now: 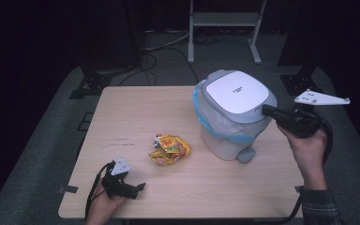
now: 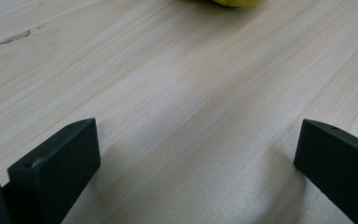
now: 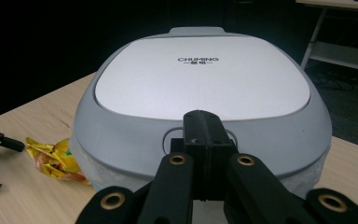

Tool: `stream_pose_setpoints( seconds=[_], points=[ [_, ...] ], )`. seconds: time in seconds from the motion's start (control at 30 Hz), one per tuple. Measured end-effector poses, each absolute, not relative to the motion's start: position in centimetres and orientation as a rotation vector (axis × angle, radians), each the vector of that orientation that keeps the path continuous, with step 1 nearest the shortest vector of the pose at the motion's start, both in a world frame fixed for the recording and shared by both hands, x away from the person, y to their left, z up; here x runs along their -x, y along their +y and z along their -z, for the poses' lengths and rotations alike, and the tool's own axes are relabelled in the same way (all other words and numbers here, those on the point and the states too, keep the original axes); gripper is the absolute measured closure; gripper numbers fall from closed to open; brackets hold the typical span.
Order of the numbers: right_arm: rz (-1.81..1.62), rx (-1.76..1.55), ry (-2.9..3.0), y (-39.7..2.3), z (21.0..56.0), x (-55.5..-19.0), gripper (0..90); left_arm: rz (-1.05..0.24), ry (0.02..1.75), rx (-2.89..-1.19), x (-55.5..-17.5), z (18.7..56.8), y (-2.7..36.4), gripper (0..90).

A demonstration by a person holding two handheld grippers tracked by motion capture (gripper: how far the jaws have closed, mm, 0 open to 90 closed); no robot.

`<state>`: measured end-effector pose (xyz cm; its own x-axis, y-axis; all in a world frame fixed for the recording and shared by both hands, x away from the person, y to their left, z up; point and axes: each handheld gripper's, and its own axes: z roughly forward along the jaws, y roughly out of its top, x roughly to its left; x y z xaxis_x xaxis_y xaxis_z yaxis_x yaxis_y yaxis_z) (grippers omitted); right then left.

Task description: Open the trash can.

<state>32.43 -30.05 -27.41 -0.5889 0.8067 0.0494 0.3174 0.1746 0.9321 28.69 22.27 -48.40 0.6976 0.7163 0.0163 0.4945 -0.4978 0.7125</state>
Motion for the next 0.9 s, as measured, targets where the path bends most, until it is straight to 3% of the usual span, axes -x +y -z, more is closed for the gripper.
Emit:
stream_pose_setpoints(
  seconds=[0.8,0.9],
  points=[
    [-1.405,-1.055,1.987,-30.26,27.15,-32.03,90.0,-0.405,0.919,-2.204,-28.69,48.38,22.28,0.0],
    [-1.409,-1.046,1.975,-30.36,26.85,-31.64,86.5,-0.405,0.919,-2.204,-28.69,48.39,22.28,0.0]
  ],
)
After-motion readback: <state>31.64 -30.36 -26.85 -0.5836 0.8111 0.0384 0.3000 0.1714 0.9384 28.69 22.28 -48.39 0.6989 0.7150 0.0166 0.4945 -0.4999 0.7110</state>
